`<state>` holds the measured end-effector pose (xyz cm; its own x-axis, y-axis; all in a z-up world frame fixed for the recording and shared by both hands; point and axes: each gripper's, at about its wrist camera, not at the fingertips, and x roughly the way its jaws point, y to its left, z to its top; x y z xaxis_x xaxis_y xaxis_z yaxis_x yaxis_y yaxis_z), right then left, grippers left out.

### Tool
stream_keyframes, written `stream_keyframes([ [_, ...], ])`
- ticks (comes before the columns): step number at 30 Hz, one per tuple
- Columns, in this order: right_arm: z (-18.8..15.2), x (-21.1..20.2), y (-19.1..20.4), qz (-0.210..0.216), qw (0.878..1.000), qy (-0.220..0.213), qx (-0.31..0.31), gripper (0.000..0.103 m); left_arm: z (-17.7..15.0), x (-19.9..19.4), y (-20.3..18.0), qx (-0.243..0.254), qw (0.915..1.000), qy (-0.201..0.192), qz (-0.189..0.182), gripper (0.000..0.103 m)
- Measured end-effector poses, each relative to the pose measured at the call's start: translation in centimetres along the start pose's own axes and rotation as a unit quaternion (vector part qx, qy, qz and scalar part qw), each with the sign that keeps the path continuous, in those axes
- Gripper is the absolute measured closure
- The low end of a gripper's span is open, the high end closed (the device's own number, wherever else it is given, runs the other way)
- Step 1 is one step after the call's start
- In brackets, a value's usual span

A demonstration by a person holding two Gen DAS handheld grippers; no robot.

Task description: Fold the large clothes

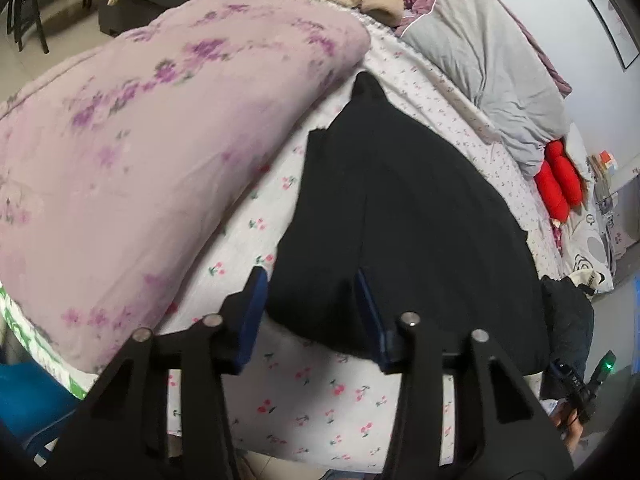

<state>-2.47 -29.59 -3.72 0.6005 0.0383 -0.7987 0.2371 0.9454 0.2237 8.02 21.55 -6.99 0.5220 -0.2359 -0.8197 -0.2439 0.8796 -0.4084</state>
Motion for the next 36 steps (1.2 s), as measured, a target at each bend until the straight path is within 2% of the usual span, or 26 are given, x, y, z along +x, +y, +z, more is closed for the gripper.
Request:
stream_keyframes([
  [5,0.3,2.7,-1.5,-0.032,0.998,0.039,0.028,0.069,-0.8,2.2,0.0,0.014,0.9986,0.017,0.049,0.062],
  [9,0.4,4.5,-2.1,-0.047,0.997,0.055,0.041,0.070,-0.7,3.0,-0.7,0.032,0.9962,0.005,0.080,0.062],
  [12,0.3,5.8,-2.5,-0.056,0.996,0.065,0.035,0.071,-0.8,3.3,-1.0,0.048,0.9938,0.004,0.100,0.070],
  [17,0.5,7.1,-2.4,-0.072,0.995,0.061,0.008,0.077,-0.5,4.1,-0.9,0.053,0.9906,0.007,0.126,0.077],
  [21,0.7,6.6,-2.2,-0.080,0.995,0.056,0.010,0.077,-0.4,3.4,-0.2,0.028,0.9939,0.010,0.106,0.077],
  [23,0.8,5.4,-1.7,-0.088,0.995,0.039,0.013,0.072,-0.5,2.3,0.1,0.018,0.9957,0.005,0.091,0.073],
  [24,0.8,4.9,-1.5,-0.089,0.995,0.030,0.013,0.071,-0.5,1.9,0.1,0.015,0.9964,0.003,0.084,0.068],
  [25,0.8,3.9,-1.2,-0.090,0.996,0.015,0.013,0.067,-0.6,1.5,0.3,0.011,0.9971,0.002,0.075,0.060],
  [27,0.9,1.8,-0.6,-0.073,0.997,-0.017,0.013,0.049,-0.9,0.5,0.8,-0.010,0.9991,0.000,0.042,0.049],
  [28,1.0,1.4,-0.1,-0.065,0.997,-0.026,0.013,0.033,-1.1,0.1,0.9,-0.018,0.9994,-0.001,0.028,0.049],
  [29,1.0,0.5,0.2,-0.049,0.998,-0.042,0.011,0.030,-1.5,-0.2,1.1,-0.027,0.9995,-0.002,0.016,0.048],
  [32,1.0,-0.6,1.7,-0.028,0.998,-0.059,-0.010,0.030,-2.5,-0.4,1.5,-0.053,0.9983,0.005,-0.025,0.047],
  [36,0.3,-0.3,3.5,-0.019,0.998,-0.050,-0.044,0.030,-3.9,1.5,1.0,-0.072,0.9946,0.045,-0.059,0.045],
])
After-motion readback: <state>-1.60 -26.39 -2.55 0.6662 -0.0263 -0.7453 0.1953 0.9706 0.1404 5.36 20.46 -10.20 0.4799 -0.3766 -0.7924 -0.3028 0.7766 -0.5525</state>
